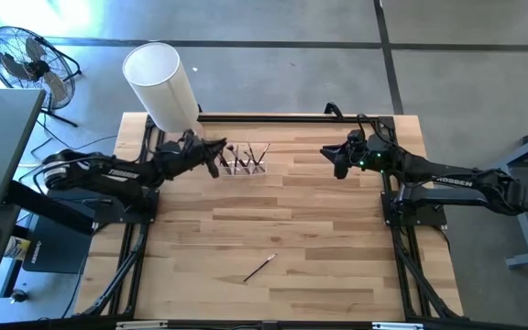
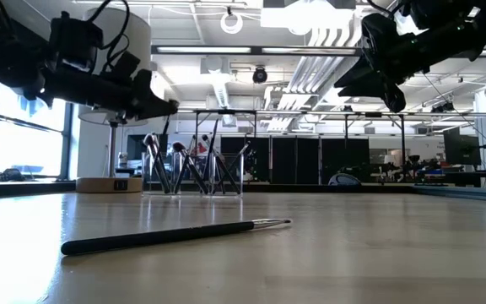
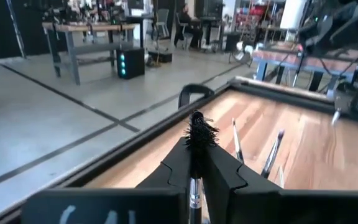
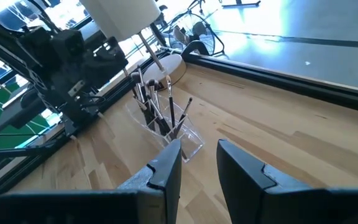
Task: Pick & Place Makeup Supplies
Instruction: Put the black makeup brush into the transparent organizer
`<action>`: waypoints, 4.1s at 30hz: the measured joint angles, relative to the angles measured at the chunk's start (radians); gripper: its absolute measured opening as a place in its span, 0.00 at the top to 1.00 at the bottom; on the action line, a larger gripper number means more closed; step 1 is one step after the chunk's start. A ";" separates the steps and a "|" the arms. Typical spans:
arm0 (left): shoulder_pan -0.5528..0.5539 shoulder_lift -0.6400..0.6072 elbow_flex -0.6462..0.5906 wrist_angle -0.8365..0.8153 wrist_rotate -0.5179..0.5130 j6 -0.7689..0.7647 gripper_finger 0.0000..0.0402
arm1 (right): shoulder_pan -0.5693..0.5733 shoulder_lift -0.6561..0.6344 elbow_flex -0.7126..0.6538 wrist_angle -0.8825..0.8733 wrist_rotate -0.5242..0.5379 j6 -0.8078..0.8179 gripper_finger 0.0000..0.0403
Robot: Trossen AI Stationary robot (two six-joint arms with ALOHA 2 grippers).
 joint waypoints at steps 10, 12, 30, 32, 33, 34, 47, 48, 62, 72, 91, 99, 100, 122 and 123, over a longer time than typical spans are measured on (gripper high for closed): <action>-0.001 0.033 0.000 -0.012 0.000 -0.039 0.89 | 0.000 0.000 0.000 0.000 -0.024 -0.007 0.76; -0.001 0.033 0.000 -0.011 0.000 -0.077 0.87 | 0.000 0.000 0.000 0.000 -0.025 -0.016 0.76; -0.001 0.014 0.037 -0.015 0.000 -0.193 0.61 | 0.000 0.000 0.000 -0.092 -0.192 -0.061 0.76; -0.001 0.003 0.069 -0.027 -0.011 -0.158 0.62 | 0.000 0.000 0.000 -0.117 -0.209 -0.062 0.76; -0.001 -0.003 0.087 -0.053 -0.013 -0.140 0.63 | 0.000 0.000 0.000 -0.124 -0.216 -0.061 0.76; -0.001 -0.008 0.105 -0.086 -0.015 -0.127 0.64 | 0.000 0.000 0.000 -0.129 -0.222 -0.062 0.76; -0.282 -0.008 0.496 -0.847 -0.083 -0.395 0.90 | 0.000 0.000 0.000 -0.140 -0.297 -0.187 0.76; -0.326 0.012 0.527 -0.897 -0.096 -0.416 0.95 | 0.000 0.000 0.000 -0.137 -0.288 -0.190 0.76; -0.700 0.155 0.642 -1.296 -0.139 -0.678 1.00 | 0.082 0.000 0.000 -0.131 -0.194 -0.030 0.94; -0.795 0.095 0.618 -1.301 -0.111 -0.685 1.00 | 0.285 0.004 0.000 -0.245 0.186 0.146 0.99; -0.802 0.343 0.862 -0.946 -0.235 -0.483 1.00 | 0.301 0.005 0.000 -0.374 0.100 0.140 0.99; -0.790 0.661 1.397 -1.562 -0.254 -0.594 1.00 | 0.301 0.005 0.000 -0.391 0.011 0.024 1.00; -0.787 0.698 1.450 -1.622 -0.240 -0.614 1.00 | 0.301 0.005 0.000 -0.400 -0.002 0.011 1.00; -0.786 0.979 1.649 -1.819 0.030 -0.946 0.67 | 0.301 0.005 0.000 -0.458 -0.027 -0.035 1.00; -0.786 0.983 1.649 -1.818 0.030 -0.947 0.67 | 0.301 0.005 0.000 -0.457 -0.027 -0.036 1.00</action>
